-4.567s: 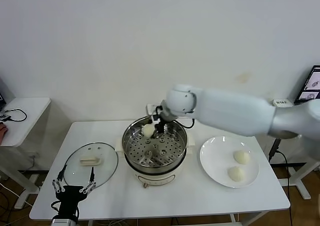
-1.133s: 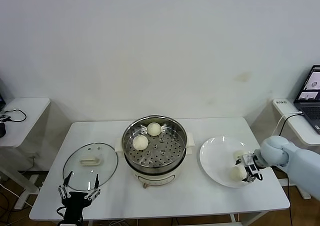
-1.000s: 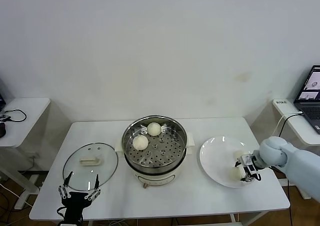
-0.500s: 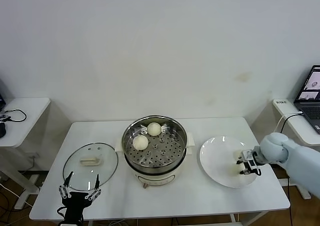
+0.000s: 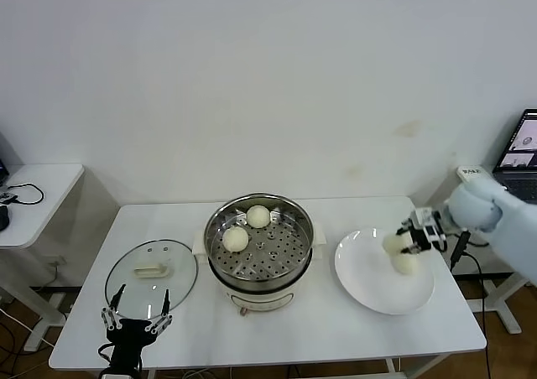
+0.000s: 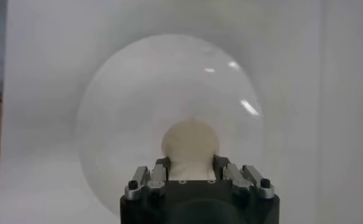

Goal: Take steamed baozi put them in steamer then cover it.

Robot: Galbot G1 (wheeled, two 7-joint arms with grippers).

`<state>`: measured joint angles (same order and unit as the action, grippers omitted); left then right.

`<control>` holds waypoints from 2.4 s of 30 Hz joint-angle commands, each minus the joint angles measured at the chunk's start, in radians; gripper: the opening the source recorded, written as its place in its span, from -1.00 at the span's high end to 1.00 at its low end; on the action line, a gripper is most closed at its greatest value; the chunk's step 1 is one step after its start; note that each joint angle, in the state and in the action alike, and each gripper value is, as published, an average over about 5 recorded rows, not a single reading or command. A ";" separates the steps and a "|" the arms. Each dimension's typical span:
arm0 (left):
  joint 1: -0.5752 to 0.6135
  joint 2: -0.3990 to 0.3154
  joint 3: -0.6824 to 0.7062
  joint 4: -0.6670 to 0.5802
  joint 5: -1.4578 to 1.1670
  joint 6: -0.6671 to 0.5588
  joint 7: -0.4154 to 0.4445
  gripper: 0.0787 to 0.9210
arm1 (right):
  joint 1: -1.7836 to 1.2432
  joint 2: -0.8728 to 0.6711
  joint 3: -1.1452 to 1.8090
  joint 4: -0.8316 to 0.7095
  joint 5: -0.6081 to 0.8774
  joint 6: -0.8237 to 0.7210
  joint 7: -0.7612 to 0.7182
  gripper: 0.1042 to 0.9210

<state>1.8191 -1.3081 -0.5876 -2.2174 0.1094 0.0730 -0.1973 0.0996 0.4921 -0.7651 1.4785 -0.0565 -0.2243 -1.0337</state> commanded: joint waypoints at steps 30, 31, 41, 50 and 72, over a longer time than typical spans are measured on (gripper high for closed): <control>0.014 -0.052 -0.032 -0.045 -0.002 -0.002 -0.008 -0.77 | 0.377 0.577 -0.498 0.102 0.010 0.272 0.114 0.11; 0.013 -0.053 -0.032 -0.046 -0.002 -0.002 -0.008 -0.77 | 0.370 0.584 -0.500 0.099 -0.003 0.288 0.117 0.11; 0.016 -0.064 -0.034 -0.051 -0.001 -0.003 -0.010 -0.77 | 0.327 0.622 -0.518 0.102 -0.120 0.371 0.127 0.11; 0.018 -0.070 -0.033 -0.052 0.000 -0.006 -0.013 -0.77 | 0.307 0.639 -0.510 0.095 -0.169 0.386 0.128 0.04; 0.006 -0.032 -0.021 -0.050 -0.003 -0.006 -0.008 -0.77 | 0.446 0.333 -0.317 0.058 -0.026 0.238 0.043 -0.76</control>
<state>1.8239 -1.3485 -0.6092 -2.2671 0.1066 0.0671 -0.2064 0.4923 0.9853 -1.1605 1.5558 -0.1658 0.1264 -0.9380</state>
